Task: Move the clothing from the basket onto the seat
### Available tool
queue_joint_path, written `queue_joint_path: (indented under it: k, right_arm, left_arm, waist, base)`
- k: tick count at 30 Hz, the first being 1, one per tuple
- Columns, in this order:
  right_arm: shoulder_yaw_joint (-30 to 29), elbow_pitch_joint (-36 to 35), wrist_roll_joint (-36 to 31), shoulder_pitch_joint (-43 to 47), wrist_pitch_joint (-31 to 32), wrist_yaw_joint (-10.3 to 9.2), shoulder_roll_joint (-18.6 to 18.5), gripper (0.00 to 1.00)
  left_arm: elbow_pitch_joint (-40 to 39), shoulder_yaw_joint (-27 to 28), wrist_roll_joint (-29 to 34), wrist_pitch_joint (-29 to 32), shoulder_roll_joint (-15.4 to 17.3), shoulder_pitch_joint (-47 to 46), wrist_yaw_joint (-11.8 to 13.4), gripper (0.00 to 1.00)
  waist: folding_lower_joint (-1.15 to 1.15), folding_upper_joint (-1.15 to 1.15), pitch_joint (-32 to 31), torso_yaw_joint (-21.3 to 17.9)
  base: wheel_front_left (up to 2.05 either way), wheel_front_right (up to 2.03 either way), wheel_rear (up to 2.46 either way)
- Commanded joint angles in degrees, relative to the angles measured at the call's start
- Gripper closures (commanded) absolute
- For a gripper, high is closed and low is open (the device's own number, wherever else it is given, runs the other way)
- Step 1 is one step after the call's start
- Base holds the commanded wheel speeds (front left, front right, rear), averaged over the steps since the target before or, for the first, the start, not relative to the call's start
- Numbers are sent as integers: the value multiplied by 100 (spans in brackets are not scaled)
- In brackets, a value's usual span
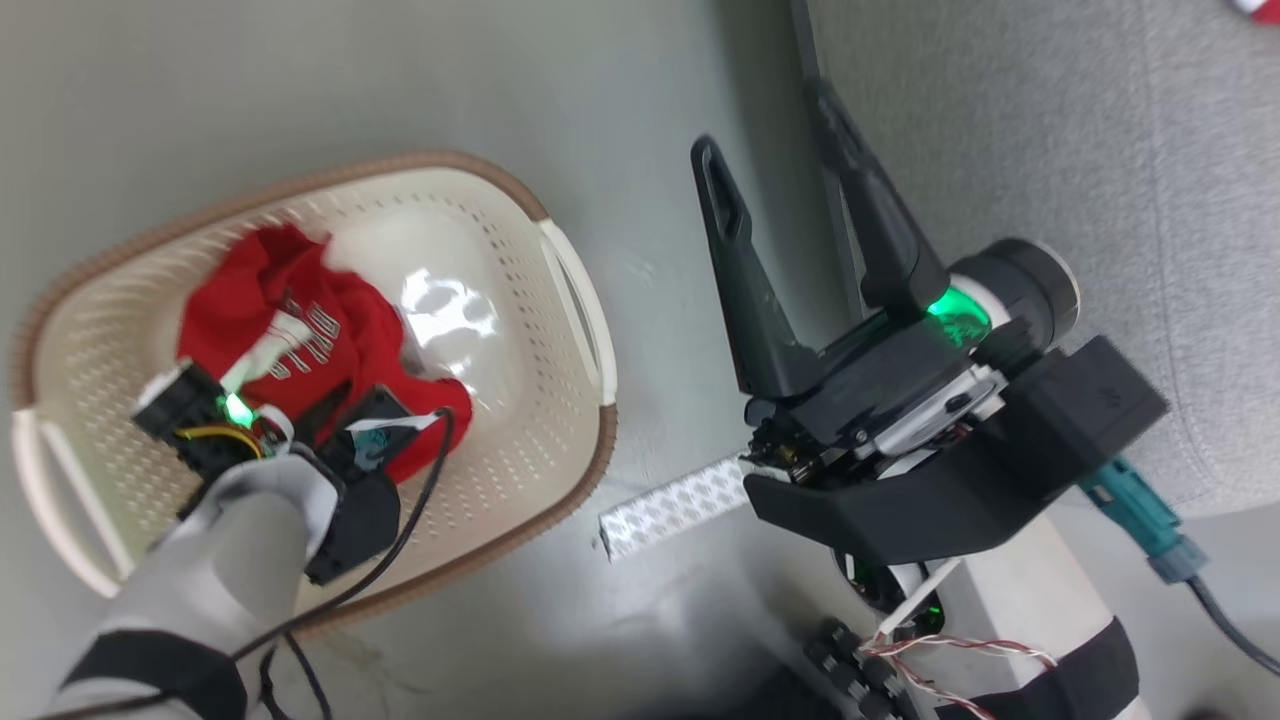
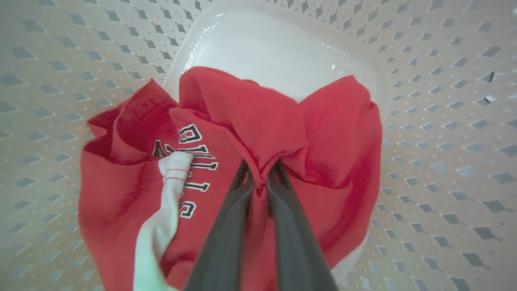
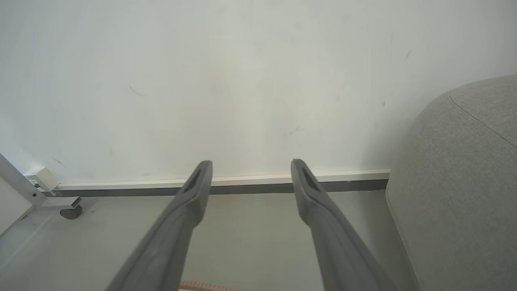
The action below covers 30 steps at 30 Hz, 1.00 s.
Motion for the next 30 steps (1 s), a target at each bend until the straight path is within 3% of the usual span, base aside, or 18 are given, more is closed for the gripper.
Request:
queue_joint_path:
  k: [1,9,22,30]
  right_arm:
    - [-20,60,-63,77,-4,-2,7,0]
    - [-115,469,-192,447,-4,-2,-14,0]
    - [-271,908,-126,1137,-4,-2,-355,0]
    - [-362,1161,-46,1645,-4,-2,-479,0]
  left_arm:
    - [-20,60,-98,-99,6,173,43,100]
    - [-485,481,-719,-349,11,858,190,100]
    - [-2699,1236,-1549,-351,306,2373,260,100]
    - [-3578,1765,-1883,-352,319,3227,343,100]
  waist:
    - [0,0,-458,242]
    - [0,0,-1429,525]
    - [0,0,-2916,943]
    - [0,0,-3728,1119]
  base:
    - [0,0,0]
    - [0,0,0]
    - [0,0,0]
    - [0,0,0]
